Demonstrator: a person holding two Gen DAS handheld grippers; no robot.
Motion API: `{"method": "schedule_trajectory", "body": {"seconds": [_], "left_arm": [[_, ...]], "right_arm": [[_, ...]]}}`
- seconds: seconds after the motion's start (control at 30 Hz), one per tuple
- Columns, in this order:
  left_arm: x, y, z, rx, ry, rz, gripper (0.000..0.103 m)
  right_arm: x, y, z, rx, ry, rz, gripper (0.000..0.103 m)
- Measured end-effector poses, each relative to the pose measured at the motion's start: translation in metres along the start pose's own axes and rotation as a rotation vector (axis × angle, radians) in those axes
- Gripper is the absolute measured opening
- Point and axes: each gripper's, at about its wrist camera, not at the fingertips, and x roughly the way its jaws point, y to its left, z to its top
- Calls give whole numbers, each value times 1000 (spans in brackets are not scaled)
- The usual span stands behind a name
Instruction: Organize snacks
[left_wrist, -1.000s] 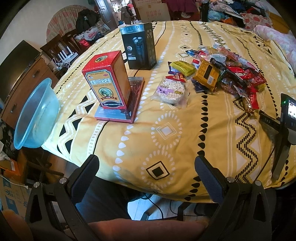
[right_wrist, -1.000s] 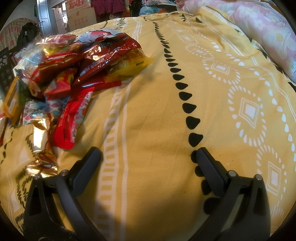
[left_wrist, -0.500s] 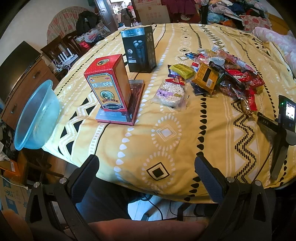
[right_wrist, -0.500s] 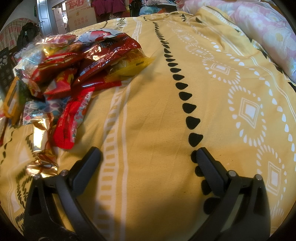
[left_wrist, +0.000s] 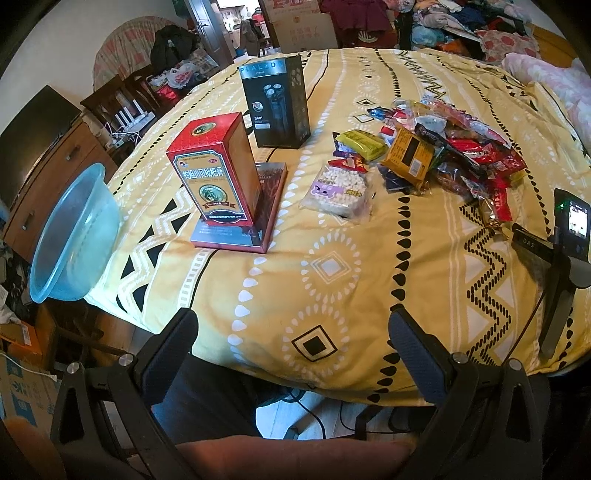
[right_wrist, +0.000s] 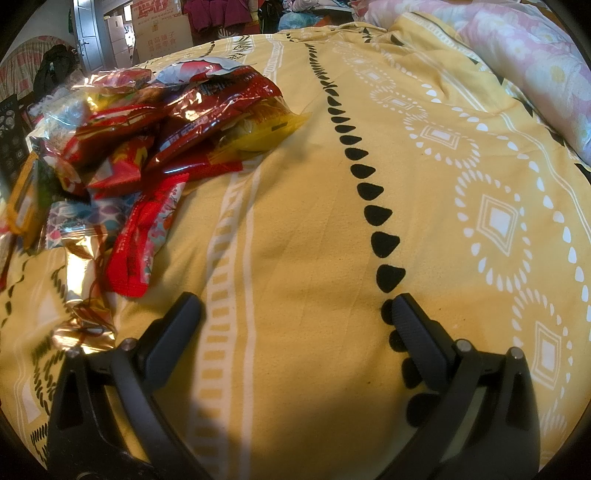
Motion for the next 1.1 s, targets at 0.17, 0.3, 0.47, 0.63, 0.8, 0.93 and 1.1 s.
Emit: {"method": "schedule_trajectory", "body": {"seconds": [0.17,0.3,0.47,0.63,0.8,0.93,1.1], "left_arm": [[-2,-2,-1,9,-8,7,103],[1,-4,-2,14,-8,15,103],[-1,-4,-3,11,-12,10,103],[-2,-3,-5,10,-10,14,103],[-1,-3,-5,7,-8,19,103],[-2,-4,-4,7,-9,18,103],[-1,-5,-4,10,-11,22,103]], "right_arm": [[0,0,0,0,0,0,103],[0,0,0,0,0,0,103],[0,0,0,0,0,0,103],[0,0,0,0,0,0,103],[0,0,0,0,0,0,103],[0,0,0,0,0,0,103],[-1,0,0,0,0,0,103]]}}
